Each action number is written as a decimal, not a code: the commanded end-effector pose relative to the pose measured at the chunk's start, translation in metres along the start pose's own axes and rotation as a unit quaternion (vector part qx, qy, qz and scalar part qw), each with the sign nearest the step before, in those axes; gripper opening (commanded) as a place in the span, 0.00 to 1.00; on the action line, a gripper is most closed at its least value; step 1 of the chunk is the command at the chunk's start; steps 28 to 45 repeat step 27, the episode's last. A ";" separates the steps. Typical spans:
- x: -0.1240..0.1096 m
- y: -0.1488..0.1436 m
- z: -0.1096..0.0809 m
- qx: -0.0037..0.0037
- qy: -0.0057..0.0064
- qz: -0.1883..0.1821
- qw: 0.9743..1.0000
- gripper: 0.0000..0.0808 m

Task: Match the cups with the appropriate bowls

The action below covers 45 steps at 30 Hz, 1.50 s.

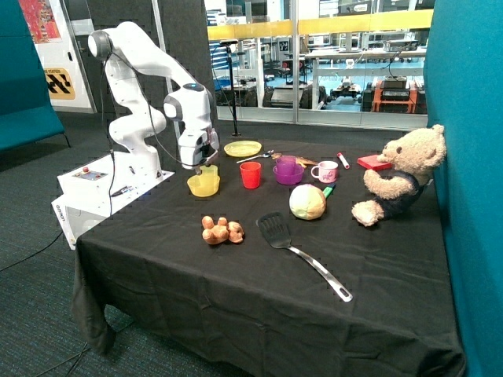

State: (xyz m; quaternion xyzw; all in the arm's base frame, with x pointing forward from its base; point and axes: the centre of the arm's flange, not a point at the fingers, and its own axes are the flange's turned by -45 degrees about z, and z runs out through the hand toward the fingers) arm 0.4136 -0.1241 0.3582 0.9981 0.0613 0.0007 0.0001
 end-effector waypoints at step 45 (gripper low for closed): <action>0.001 -0.034 -0.043 0.000 -0.001 -0.070 0.998 0.80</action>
